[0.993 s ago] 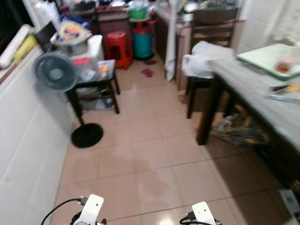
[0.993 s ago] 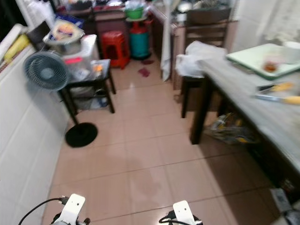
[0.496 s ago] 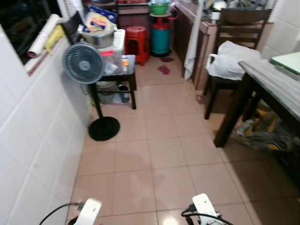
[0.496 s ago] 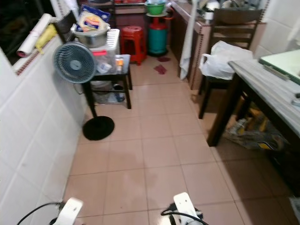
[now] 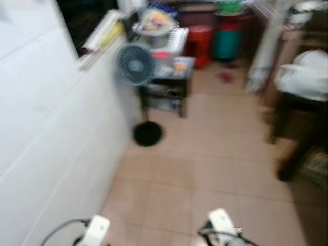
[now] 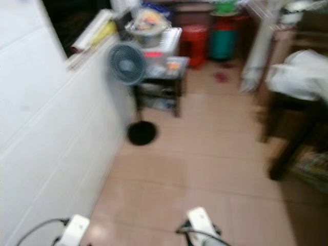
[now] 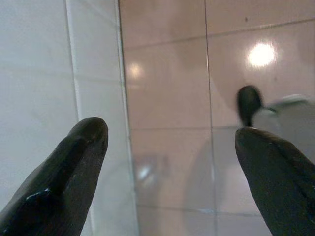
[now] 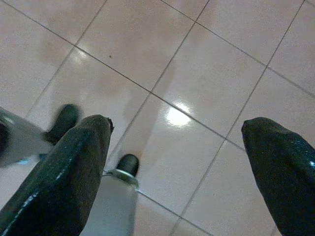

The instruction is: Setting the table

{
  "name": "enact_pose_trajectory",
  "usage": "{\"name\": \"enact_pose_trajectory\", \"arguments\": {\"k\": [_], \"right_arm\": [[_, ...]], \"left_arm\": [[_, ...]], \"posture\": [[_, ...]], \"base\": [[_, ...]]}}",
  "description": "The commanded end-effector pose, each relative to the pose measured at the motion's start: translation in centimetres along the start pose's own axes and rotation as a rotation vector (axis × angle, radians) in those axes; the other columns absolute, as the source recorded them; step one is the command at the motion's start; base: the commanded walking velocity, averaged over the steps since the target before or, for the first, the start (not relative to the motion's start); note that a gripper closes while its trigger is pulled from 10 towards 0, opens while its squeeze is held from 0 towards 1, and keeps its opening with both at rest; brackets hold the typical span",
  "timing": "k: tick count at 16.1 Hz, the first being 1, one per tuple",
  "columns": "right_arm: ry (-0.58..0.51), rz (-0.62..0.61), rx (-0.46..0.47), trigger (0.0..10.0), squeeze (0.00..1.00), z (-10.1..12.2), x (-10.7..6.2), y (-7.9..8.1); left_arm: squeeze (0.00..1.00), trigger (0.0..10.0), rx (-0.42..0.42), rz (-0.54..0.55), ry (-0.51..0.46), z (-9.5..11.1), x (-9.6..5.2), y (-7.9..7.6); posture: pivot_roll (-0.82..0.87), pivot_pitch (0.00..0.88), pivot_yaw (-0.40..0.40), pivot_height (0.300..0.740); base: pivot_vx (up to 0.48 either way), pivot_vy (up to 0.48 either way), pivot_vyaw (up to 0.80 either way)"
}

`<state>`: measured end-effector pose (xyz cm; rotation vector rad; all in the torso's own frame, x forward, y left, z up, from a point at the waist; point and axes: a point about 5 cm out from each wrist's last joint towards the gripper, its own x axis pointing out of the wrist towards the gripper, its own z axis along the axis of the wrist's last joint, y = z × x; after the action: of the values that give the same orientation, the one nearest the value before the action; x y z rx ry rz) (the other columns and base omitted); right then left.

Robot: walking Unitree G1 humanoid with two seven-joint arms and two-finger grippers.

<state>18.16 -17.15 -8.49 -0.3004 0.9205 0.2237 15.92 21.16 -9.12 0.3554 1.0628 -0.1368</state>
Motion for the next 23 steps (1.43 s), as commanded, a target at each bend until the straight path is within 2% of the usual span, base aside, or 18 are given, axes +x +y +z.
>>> {"name": "enact_pose_trajectory", "arguments": {"k": [1,8,13,18,20,23], "right_arm": [[-0.009,0.009,0.009,10.0,0.00,0.4,0.1,0.4],[-0.007,0.002,0.041,10.0,0.00,0.5,0.1,-0.2],[0.003,0.004,0.034,10.0,0.00,0.4,0.1,-0.3],[0.010,0.007,0.029,10.0,0.00,0.4,0.1,-0.2],[0.012,0.009,0.027,10.0,0.00,0.4,0.1,0.0],[0.012,0.013,0.025,10.0,0.00,0.4,0.2,0.2]], "left_arm": [[0.00,10.0,0.014,0.003,0.002,0.0,0.0,0.4],[0.00,10.0,-0.019,-0.024,-0.007,0.3,0.1,-0.2],[0.00,10.0,-0.025,-0.082,-0.013,0.1,0.1,-2.8],[0.00,10.0,-0.007,-0.111,-0.015,-0.8,-0.2,-5.1],[0.00,10.0,-0.006,-0.098,-0.017,-0.4,-0.1,-4.1],[0.00,10.0,0.000,-0.094,-0.015,-0.4,0.0,-3.6]], "posture": [[-0.01,0.011,0.052,0.740],[0.00,0.011,0.037,0.740],[-0.01,0.010,0.036,0.740],[-0.01,0.008,0.038,0.740],[0.00,0.007,0.040,0.740],[0.00,0.005,0.042,0.740]], "base": [[0.000,0.000,0.80],[0.000,0.000,0.11],[0.174,0.000,0.00],[0.322,0.102,-0.59],[0.345,0.274,-0.46],[0.338,0.291,-0.46]]}}
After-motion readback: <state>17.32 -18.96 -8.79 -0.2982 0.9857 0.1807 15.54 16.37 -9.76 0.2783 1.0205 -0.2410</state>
